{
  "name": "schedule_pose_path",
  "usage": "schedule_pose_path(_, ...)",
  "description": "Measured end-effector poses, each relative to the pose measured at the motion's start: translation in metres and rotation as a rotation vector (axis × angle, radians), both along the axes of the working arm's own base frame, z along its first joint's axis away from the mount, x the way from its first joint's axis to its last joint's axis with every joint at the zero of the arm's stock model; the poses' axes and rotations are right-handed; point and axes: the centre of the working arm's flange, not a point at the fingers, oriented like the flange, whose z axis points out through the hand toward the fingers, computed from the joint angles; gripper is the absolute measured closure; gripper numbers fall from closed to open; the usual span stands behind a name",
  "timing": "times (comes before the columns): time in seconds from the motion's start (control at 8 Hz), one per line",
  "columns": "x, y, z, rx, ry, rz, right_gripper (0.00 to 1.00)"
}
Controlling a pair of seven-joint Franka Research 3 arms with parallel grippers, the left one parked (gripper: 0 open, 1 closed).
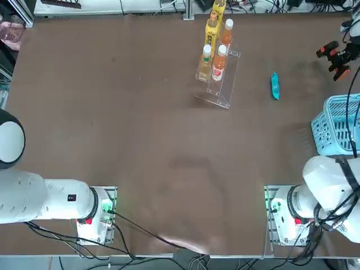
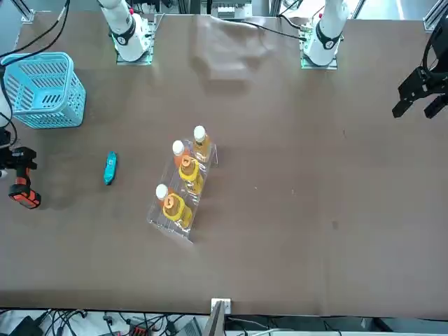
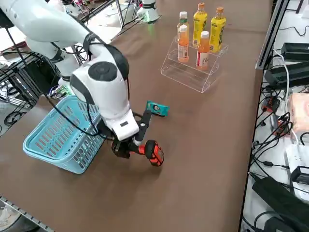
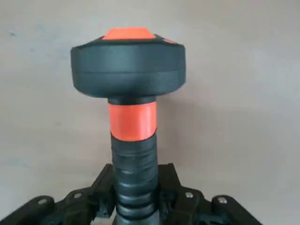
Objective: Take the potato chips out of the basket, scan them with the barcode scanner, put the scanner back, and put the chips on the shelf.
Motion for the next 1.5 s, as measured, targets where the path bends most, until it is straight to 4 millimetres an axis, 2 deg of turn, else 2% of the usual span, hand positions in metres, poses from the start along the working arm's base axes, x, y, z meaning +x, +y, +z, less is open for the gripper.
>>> schedule_pose_path(0.25,0.01,0.039,0.028,0.001,0.026,-0.048,0.59)
schedule_pose_path(0.62,0.032,0.126,0.058,-0.024,0.052,-0.129,0.59)
schedule_pose_path(0.88,0.044,0.188,0.06,-0.046,0.066,-0.179,0.59)
schedule_pose_path(1.12,0.047,0.241,0.057,-0.074,0.1,-0.235,0.59)
schedule_pose_path(1.25,0.046,0.262,0.058,-0.094,0.116,-0.261,0.59)
schedule_pose_path(1.5,0.033,0.289,0.066,-0.142,0.127,-0.286,0.59)
